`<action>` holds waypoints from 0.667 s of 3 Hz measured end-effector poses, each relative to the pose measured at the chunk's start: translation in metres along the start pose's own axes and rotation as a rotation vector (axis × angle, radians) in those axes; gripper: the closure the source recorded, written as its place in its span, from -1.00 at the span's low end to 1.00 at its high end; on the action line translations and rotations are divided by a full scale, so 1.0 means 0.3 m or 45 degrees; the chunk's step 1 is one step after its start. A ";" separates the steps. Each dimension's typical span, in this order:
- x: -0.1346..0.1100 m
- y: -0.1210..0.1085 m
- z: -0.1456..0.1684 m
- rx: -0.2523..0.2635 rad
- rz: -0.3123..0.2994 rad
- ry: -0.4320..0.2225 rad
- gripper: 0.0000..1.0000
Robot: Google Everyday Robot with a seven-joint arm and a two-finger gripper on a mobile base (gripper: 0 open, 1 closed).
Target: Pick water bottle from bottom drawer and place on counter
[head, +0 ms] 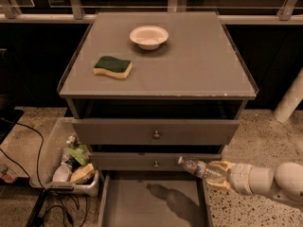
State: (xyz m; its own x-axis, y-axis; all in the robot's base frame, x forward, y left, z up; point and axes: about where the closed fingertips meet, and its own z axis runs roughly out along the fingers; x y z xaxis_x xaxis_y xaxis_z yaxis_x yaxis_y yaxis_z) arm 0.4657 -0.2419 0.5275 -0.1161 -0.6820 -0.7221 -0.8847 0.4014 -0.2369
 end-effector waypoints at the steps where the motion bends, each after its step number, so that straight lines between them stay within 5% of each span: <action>1: -0.102 -0.010 -0.139 0.172 -0.067 0.076 1.00; 2: -0.225 -0.044 -0.297 0.323 -0.104 0.017 1.00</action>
Offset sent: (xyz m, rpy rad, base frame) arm -0.0664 -0.0100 0.1947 0.0215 -0.2911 -0.0545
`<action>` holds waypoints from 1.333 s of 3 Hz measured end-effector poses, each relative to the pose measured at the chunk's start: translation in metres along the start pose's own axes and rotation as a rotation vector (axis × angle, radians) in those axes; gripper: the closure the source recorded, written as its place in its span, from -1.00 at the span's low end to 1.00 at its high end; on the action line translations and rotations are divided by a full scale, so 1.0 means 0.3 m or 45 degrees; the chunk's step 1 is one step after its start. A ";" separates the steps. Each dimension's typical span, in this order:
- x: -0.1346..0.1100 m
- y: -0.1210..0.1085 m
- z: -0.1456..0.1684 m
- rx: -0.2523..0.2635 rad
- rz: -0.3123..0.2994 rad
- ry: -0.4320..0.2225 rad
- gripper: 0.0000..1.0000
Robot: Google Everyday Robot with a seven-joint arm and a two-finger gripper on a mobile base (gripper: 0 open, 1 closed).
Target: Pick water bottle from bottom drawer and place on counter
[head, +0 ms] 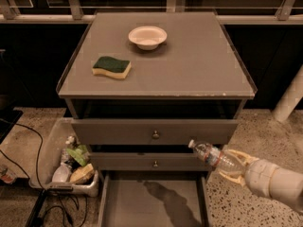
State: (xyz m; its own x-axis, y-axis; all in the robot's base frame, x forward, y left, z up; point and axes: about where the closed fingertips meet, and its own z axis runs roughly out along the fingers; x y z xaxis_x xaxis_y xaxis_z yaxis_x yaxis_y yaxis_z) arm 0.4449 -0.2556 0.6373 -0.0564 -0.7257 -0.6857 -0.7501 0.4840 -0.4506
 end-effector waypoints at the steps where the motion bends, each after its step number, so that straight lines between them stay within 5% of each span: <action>1: -0.162 -0.086 -0.203 0.072 -0.062 -0.144 1.00; 2: -0.338 -0.180 -0.416 0.101 -0.110 -0.273 1.00; 3: -0.520 -0.175 -0.567 0.031 -0.189 -0.375 1.00; 4: -0.545 -0.108 -0.576 -0.070 -0.209 -0.415 1.00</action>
Offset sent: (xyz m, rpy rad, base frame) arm -0.1161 0.0180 0.2646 0.2365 -0.1793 0.3971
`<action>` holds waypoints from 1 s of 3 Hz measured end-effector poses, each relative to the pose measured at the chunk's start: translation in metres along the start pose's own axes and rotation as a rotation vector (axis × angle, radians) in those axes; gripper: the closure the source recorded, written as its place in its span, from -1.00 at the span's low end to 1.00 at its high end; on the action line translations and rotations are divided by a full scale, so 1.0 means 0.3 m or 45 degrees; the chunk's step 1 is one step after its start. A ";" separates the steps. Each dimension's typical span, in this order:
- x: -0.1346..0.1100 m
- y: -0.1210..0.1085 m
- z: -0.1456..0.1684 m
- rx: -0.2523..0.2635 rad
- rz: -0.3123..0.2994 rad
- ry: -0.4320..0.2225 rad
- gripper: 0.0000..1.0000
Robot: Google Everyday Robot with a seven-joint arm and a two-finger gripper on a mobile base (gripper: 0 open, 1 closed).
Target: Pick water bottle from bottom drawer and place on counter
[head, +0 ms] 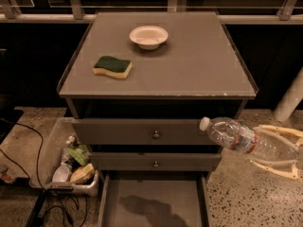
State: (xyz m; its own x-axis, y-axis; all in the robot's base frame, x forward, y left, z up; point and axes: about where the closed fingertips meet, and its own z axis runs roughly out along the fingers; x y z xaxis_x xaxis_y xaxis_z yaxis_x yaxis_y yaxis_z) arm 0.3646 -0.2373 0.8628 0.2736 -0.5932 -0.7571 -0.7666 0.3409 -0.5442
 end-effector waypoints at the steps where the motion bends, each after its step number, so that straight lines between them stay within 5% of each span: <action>1: 0.000 0.000 0.000 0.000 0.000 0.000 1.00; 2: -0.028 -0.065 0.057 -0.030 -0.046 0.065 1.00; 3: -0.055 -0.213 0.138 -0.045 -0.102 0.227 1.00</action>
Offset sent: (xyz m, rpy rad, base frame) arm 0.0630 0.0249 0.0313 -0.1871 0.0140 0.0001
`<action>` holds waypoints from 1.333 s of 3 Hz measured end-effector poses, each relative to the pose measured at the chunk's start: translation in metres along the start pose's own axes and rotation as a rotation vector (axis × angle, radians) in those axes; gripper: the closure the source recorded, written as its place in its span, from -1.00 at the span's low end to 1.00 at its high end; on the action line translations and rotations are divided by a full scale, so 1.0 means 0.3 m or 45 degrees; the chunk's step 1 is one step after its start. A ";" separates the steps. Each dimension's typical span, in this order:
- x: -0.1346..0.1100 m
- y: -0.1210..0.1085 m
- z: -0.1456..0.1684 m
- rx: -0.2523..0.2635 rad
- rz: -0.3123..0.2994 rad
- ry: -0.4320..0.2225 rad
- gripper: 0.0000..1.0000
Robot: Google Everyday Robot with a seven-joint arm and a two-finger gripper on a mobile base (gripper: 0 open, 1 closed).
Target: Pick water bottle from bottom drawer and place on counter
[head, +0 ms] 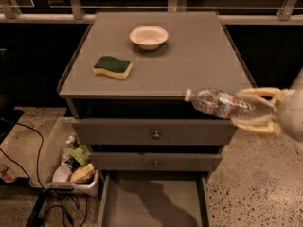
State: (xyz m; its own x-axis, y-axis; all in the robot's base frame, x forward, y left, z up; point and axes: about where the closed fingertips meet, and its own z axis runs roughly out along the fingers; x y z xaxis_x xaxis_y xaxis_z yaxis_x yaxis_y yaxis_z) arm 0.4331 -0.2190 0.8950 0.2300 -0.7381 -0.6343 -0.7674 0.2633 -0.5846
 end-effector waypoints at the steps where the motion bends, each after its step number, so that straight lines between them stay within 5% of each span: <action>1: 0.018 -0.139 0.083 -0.015 0.014 0.137 1.00; 2: 0.027 -0.250 0.213 -0.050 0.096 0.155 1.00; 4: -0.012 -0.438 0.497 -0.090 0.285 -0.006 1.00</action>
Offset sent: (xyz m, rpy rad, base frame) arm 0.1728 0.0514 0.0019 -0.0102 0.2003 -0.0794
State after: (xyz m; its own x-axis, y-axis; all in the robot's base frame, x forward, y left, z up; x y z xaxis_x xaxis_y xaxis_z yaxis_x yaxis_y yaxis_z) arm 0.6223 -0.1583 0.8987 0.0516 -0.6633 -0.7466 -0.8395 0.3761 -0.3922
